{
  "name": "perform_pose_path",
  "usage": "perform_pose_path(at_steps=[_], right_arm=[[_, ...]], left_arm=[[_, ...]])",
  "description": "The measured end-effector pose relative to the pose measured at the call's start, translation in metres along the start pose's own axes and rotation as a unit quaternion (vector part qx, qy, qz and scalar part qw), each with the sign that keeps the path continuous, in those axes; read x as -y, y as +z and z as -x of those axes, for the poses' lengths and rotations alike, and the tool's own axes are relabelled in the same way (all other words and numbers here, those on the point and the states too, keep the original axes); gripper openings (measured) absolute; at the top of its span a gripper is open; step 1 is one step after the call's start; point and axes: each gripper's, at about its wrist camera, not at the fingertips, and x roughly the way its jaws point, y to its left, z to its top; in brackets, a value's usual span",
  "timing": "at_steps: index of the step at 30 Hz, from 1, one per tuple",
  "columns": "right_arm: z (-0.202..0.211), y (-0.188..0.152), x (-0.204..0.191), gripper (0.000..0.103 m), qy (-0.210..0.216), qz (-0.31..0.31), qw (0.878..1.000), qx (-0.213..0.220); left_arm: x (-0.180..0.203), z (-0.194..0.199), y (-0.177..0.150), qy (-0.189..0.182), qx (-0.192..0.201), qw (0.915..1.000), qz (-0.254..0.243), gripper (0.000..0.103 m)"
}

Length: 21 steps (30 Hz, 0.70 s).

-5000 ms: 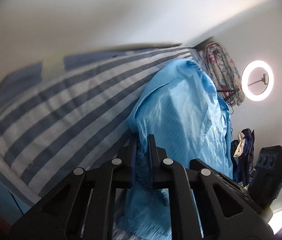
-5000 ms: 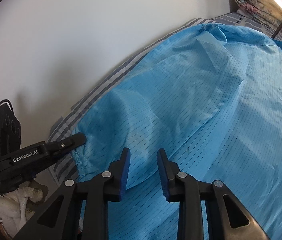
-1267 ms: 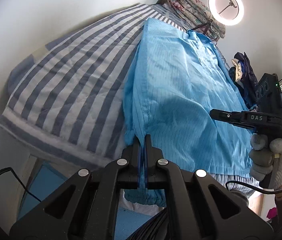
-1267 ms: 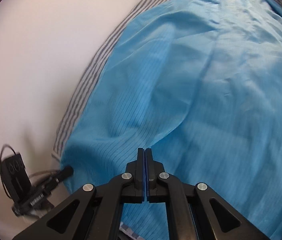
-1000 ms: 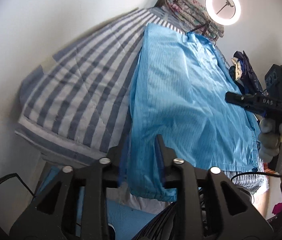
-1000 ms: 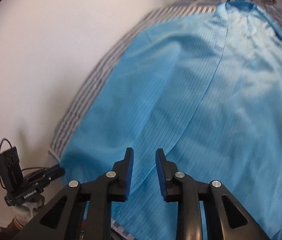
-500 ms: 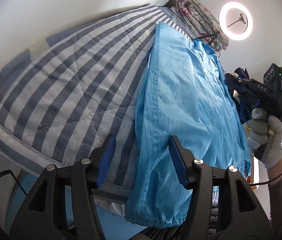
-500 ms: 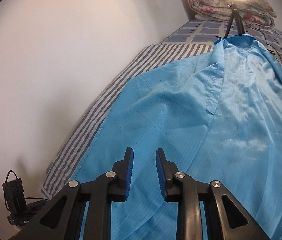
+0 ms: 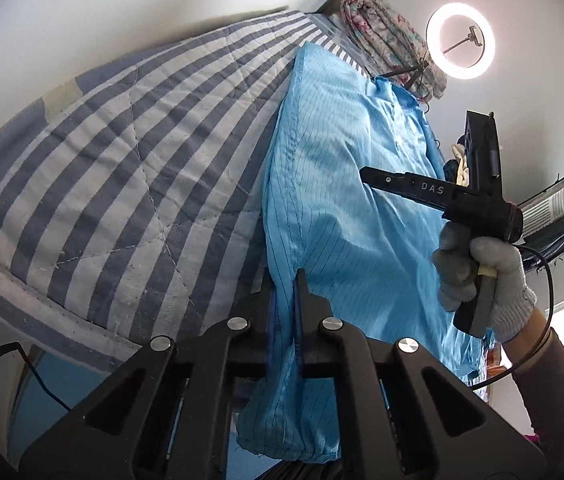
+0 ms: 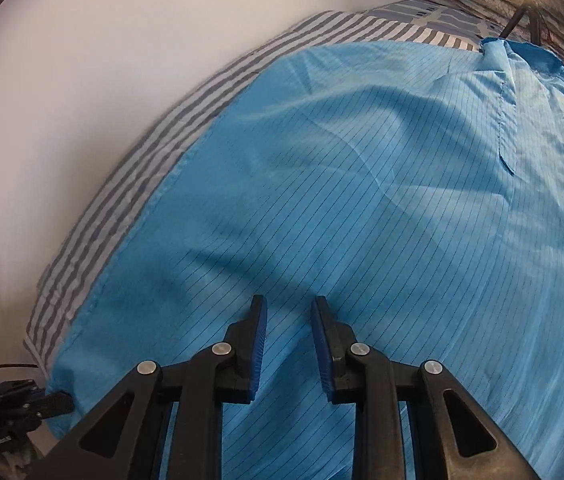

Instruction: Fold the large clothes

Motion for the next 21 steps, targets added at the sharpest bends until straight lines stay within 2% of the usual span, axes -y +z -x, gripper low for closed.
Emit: perform_pose_path(at_steps=[5, 8, 15, 21], right_arm=[[0.028, 0.002, -0.016, 0.024, 0.028, 0.005, 0.999, 0.044], [0.033, 0.014, -0.022, 0.024, 0.004, 0.018, 0.998, 0.065], [0.016, 0.074, 0.029, 0.021, -0.009, -0.073, 0.992, 0.105], [-0.023, 0.104, 0.061, 0.020, -0.020, -0.121, 0.988, 0.095]], left_arm=[[0.003, 0.002, 0.003, 0.000, 0.001, 1.0000, -0.008, 0.005], [0.003, 0.002, 0.003, -0.003, 0.001, 1.0000, -0.003, 0.005], [0.002, 0.002, 0.002, -0.005, -0.001, 1.0000, -0.004, 0.004], [0.002, 0.004, 0.001, -0.007, 0.000, 1.0000, -0.003, 0.004]])
